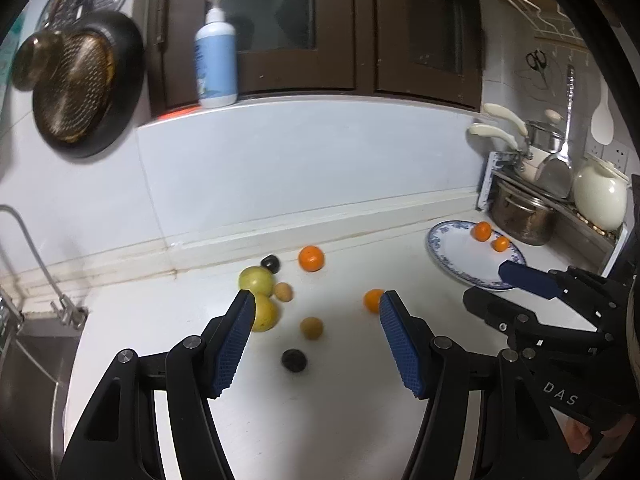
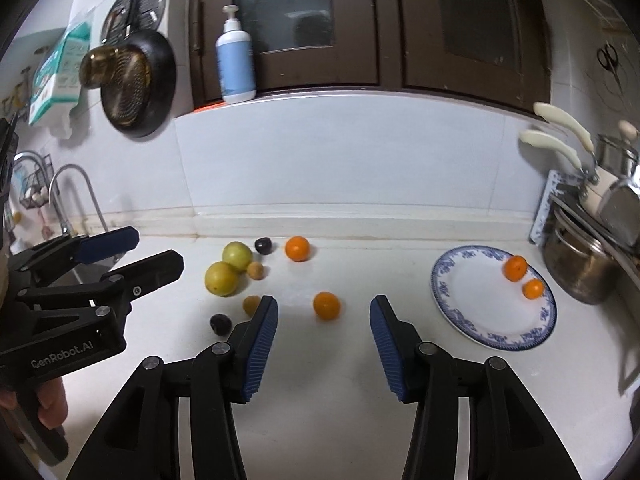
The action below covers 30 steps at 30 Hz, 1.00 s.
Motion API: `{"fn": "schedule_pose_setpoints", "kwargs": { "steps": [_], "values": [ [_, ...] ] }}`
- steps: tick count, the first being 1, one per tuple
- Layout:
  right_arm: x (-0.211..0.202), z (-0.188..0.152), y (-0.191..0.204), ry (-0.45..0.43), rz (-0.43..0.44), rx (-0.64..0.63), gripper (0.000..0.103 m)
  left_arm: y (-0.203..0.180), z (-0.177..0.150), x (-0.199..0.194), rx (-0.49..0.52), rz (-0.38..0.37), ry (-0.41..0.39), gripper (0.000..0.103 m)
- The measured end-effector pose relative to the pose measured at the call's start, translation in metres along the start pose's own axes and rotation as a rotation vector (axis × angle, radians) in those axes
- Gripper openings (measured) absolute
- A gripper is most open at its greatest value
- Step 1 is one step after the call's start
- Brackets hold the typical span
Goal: Organize fruits
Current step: 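Move both open tools back toward the remaining fruit group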
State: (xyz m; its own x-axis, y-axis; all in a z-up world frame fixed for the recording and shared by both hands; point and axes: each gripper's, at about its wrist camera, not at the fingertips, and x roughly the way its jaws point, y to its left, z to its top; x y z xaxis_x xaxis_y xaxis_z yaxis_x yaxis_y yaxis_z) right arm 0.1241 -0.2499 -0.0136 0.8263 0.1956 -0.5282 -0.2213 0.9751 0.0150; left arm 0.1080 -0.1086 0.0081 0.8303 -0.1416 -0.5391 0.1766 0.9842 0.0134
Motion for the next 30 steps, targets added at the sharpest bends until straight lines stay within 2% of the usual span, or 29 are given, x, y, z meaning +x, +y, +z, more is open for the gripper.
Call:
{"fn": "schedule_pose_setpoints", "kwargs": {
  "steps": [16,30],
  "values": [
    [0.041,-0.012,0.013,0.054,0.038,-0.035,0.049,0.019,-0.034,0.029,-0.047,0.070,0.059,0.063],
    [0.089,-0.022,-0.005,0.123,0.037,0.002,0.049,0.018,-0.057,0.075,-0.056,0.070,0.164,0.060]
  ]
}}
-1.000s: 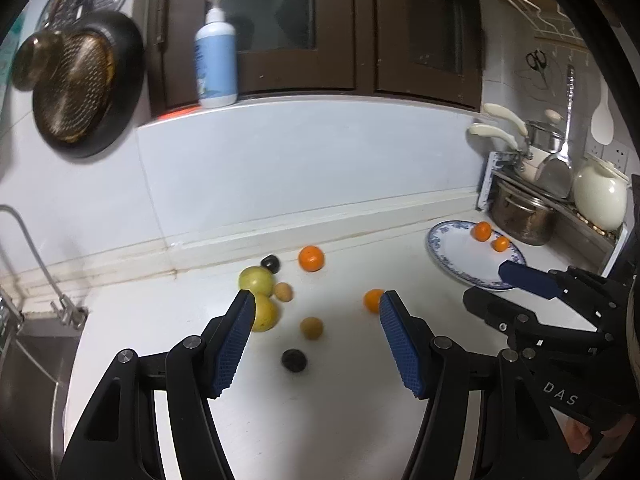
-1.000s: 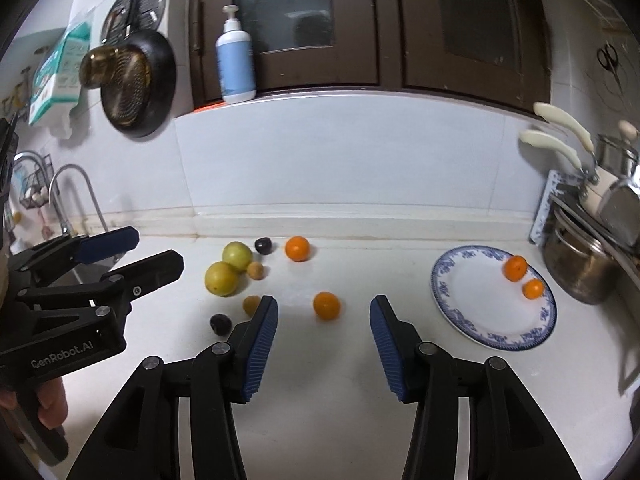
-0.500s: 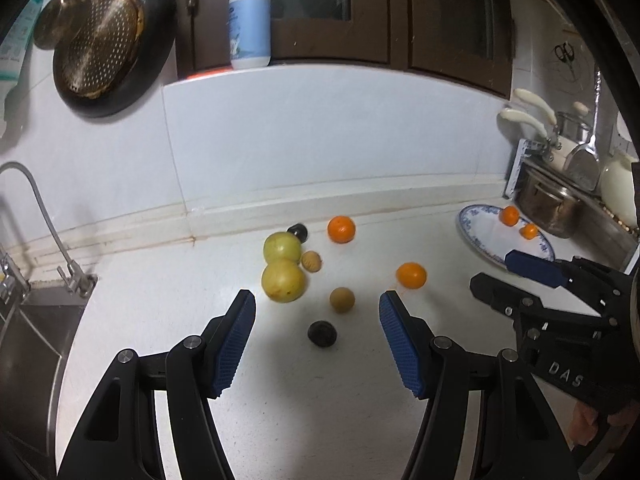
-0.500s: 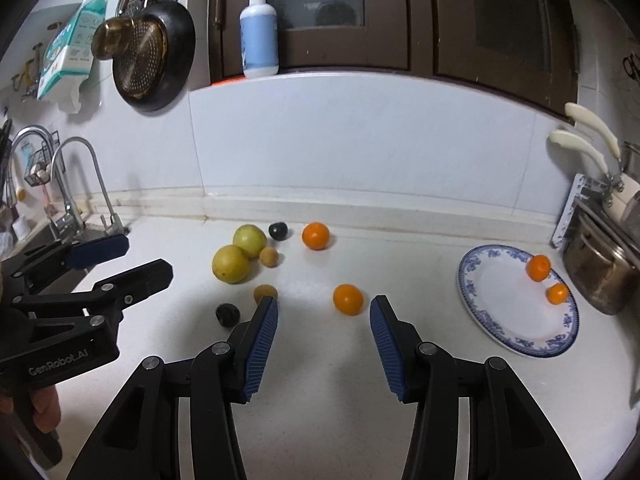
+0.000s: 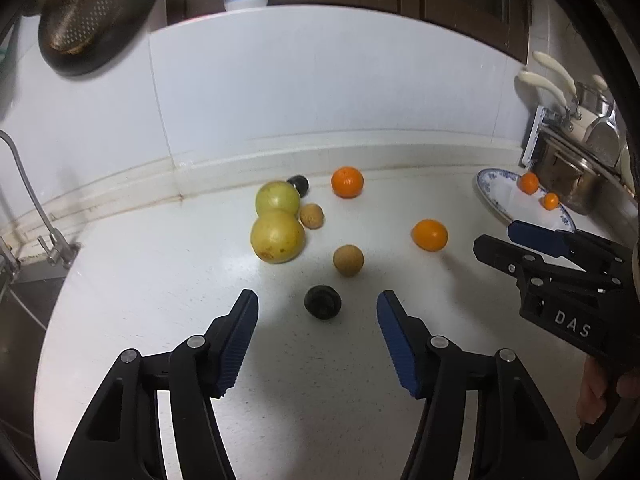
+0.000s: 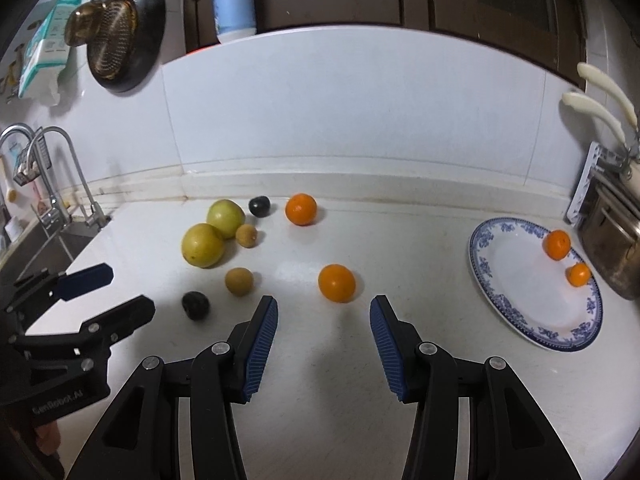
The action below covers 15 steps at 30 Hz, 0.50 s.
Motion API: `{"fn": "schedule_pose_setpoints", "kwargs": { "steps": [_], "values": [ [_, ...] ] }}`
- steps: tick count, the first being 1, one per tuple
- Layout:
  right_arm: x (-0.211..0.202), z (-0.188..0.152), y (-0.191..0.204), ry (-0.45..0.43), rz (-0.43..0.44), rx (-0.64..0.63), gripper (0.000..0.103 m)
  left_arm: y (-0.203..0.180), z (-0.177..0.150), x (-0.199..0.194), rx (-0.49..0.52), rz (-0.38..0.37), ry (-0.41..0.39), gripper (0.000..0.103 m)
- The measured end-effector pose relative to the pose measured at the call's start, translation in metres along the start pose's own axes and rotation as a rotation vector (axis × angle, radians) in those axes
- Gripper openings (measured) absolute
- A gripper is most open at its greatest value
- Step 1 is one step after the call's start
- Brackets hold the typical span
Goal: Organize fruits
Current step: 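Move both open tools back toward the remaining fruit group, then close the left tool on a dark plum while the right tool grasps an orange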
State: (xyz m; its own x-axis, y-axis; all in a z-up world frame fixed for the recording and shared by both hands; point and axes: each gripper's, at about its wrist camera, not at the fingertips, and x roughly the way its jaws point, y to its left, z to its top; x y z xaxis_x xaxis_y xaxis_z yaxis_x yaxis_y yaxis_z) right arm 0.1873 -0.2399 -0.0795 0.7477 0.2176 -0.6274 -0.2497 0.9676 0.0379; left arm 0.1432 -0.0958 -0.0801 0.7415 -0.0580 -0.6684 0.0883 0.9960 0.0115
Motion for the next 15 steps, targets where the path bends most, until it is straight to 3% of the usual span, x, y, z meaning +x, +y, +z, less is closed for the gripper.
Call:
{"fn": "schedule_pose_setpoints", "kwargs": {
  "steps": [15],
  "values": [
    [0.061,0.002,-0.013,0.112,0.029,0.033,0.049,-0.003,-0.001,0.051,0.010,0.008,0.095,0.045]
  ]
}}
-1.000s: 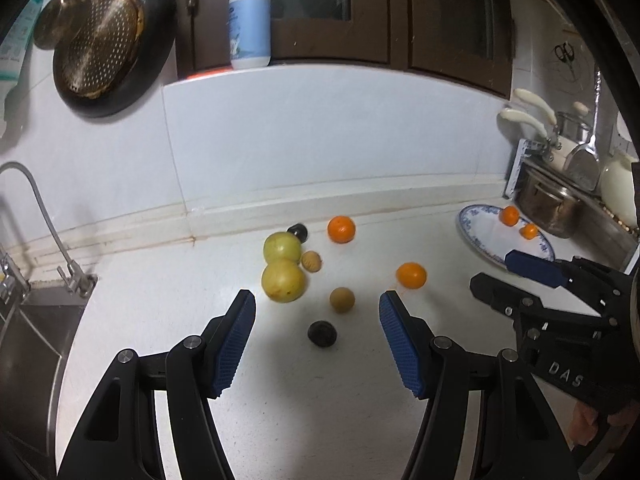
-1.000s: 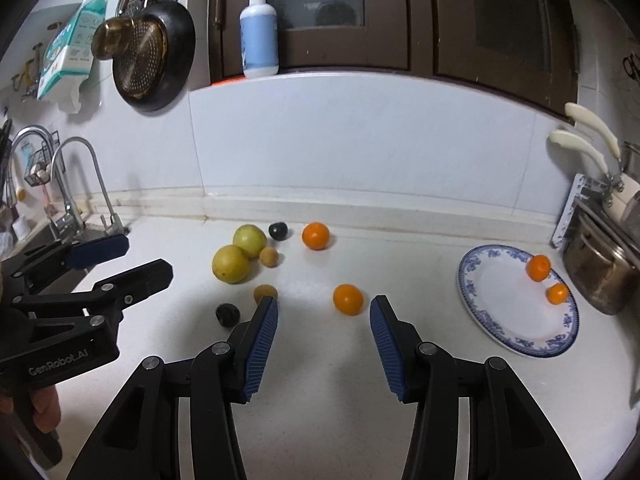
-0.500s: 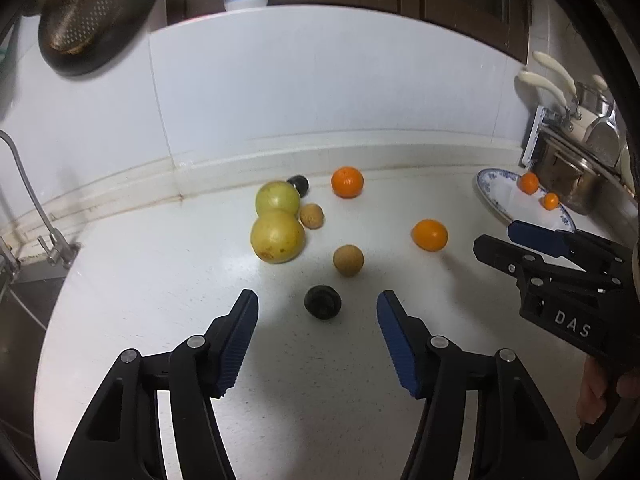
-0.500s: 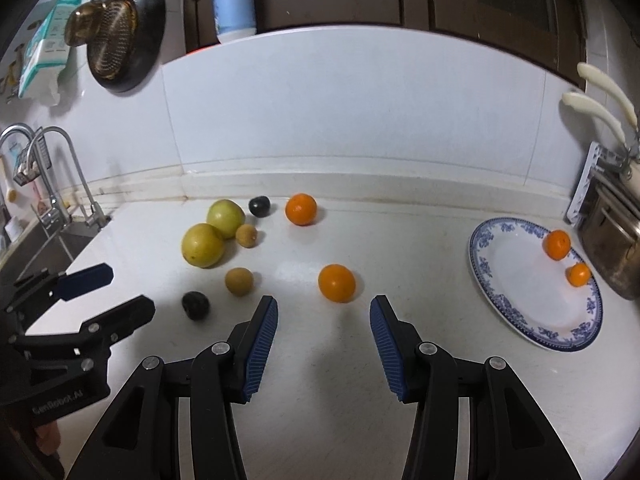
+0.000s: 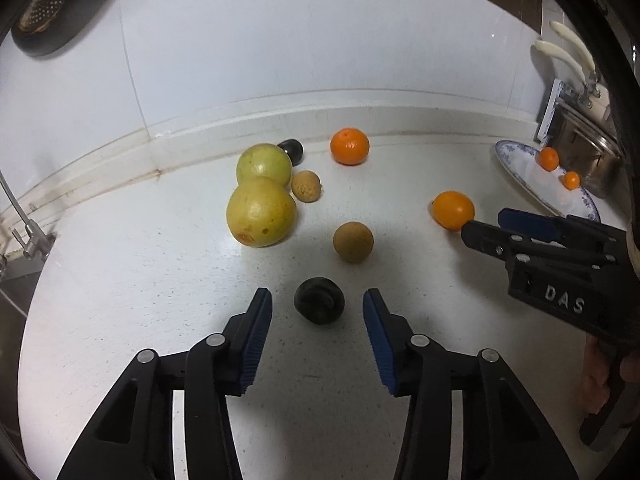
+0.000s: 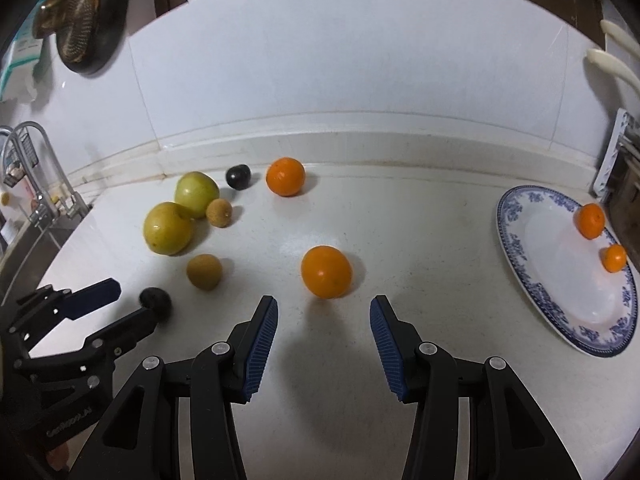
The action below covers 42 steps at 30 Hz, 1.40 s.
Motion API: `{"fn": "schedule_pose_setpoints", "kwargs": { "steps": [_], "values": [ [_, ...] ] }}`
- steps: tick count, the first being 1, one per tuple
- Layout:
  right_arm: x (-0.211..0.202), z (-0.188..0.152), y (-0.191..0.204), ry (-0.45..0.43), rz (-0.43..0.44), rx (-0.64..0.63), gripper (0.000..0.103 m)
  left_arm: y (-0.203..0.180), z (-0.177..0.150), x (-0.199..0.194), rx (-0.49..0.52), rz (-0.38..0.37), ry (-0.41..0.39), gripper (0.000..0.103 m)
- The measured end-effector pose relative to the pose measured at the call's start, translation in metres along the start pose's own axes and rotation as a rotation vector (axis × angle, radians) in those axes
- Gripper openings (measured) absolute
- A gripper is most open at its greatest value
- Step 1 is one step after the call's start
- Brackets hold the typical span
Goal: Organize fruits
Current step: 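Close the left tool on a dark plum while the right tool grasps an orange, then carry the dark plum in the left tool while the right tool carries the orange to the plate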
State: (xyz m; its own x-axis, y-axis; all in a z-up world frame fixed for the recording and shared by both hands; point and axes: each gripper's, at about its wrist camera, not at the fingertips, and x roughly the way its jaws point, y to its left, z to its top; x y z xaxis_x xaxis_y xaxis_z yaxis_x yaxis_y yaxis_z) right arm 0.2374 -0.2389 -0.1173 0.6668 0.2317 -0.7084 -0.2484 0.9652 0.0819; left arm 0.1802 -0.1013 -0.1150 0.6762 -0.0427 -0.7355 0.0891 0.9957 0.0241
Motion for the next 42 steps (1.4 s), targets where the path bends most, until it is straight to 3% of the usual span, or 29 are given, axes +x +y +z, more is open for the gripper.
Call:
{"fn": "schedule_pose_setpoints", "kwargs": {
  "steps": [16,21,25,42],
  "values": [
    [0.039,0.016,-0.006,0.073,0.002,-0.026,0.048,-0.001,0.003,0.021,-0.002,-0.010,0.055,0.028],
    [0.041,0.017,0.000,0.078,0.009,-0.059,0.035,0.000,0.003,0.021,-0.002,-0.013,0.052,0.027],
    [0.041,0.016,0.003,0.077,0.002,-0.072,0.034,0.001,0.005,0.019,-0.007,-0.022,0.050,0.027],
    [-0.013,0.019,0.007,-0.012,0.008,-0.045,0.034,-0.006,0.023,-0.023,0.014,-0.056,-0.049,0.027]
  ]
}}
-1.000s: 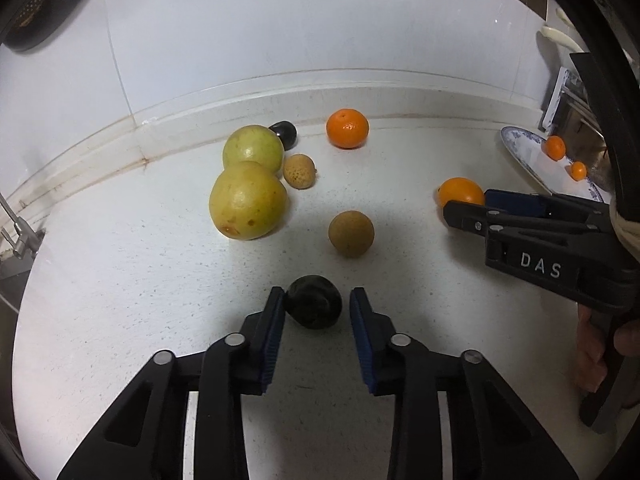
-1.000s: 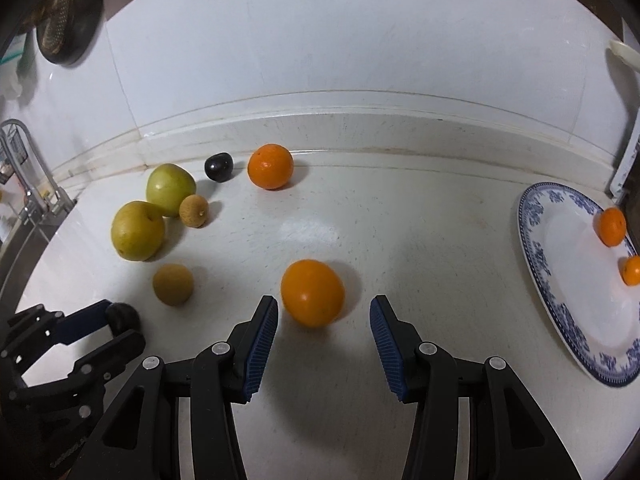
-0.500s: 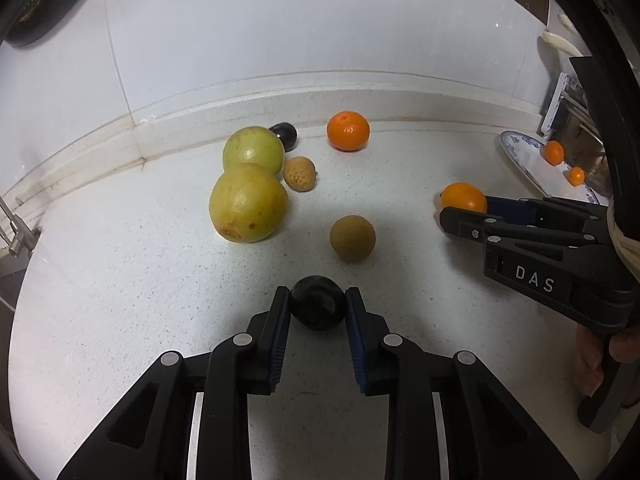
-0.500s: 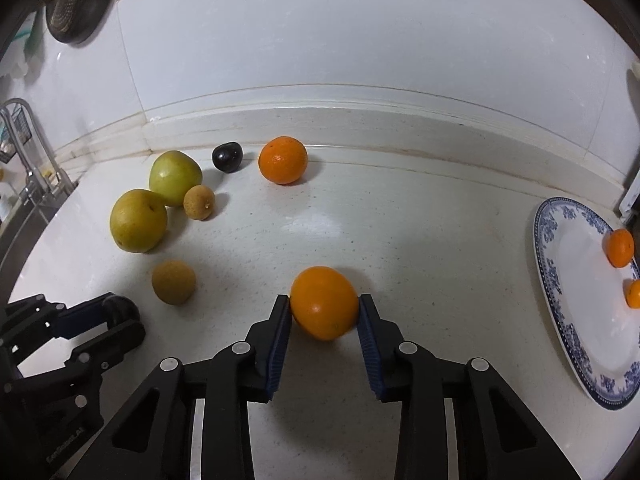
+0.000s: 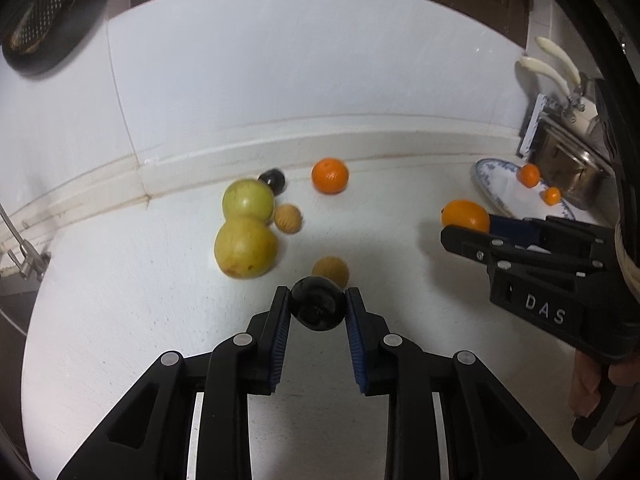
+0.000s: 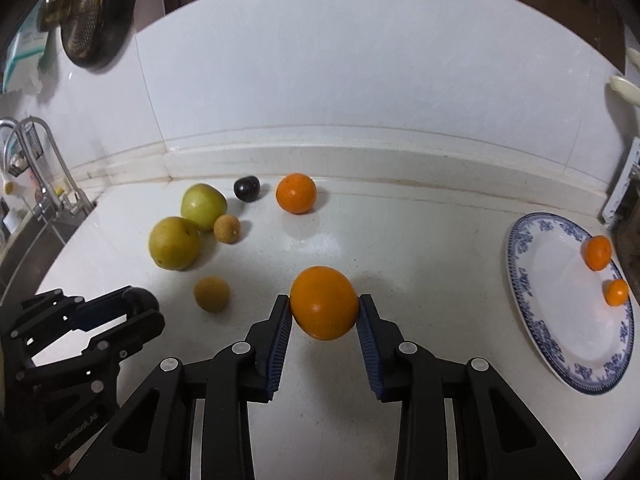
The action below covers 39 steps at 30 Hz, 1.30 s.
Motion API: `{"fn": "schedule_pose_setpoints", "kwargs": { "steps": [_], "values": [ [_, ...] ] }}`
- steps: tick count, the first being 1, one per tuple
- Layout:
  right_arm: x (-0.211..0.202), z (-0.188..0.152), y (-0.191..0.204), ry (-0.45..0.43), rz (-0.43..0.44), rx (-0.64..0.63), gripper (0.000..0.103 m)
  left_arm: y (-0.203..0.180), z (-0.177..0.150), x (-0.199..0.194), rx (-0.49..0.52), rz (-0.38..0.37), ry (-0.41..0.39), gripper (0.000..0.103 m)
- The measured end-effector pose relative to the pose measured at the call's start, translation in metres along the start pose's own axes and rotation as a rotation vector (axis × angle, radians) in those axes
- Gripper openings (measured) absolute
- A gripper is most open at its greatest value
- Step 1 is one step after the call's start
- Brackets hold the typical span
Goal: Organize fruits
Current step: 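Carry the dark plum in the left tool while the right tool carries the orange to the plate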
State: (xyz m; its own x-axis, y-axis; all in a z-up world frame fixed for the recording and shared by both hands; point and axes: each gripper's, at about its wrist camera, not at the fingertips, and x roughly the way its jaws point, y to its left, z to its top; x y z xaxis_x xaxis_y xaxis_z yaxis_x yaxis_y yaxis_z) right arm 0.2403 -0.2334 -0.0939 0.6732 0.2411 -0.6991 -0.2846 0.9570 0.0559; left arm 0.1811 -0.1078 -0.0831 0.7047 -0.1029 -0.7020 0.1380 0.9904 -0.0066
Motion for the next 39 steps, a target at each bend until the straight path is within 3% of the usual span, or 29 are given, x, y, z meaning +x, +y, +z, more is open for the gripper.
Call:
{"fn": "schedule_pose_setpoints", "kwargs": {
  "steps": [23,39],
  "values": [
    [-0.111,-0.006,-0.028,-0.169,-0.137,0.119,0.034,-0.062,0.042,-0.062,0.161,-0.161,-0.175,0.027],
    [-0.149,-0.010,-0.075,-0.241,-0.253,0.200,0.034,-0.117,0.078,-0.064,0.254,-0.290,-0.239,0.027]
  ]
}}
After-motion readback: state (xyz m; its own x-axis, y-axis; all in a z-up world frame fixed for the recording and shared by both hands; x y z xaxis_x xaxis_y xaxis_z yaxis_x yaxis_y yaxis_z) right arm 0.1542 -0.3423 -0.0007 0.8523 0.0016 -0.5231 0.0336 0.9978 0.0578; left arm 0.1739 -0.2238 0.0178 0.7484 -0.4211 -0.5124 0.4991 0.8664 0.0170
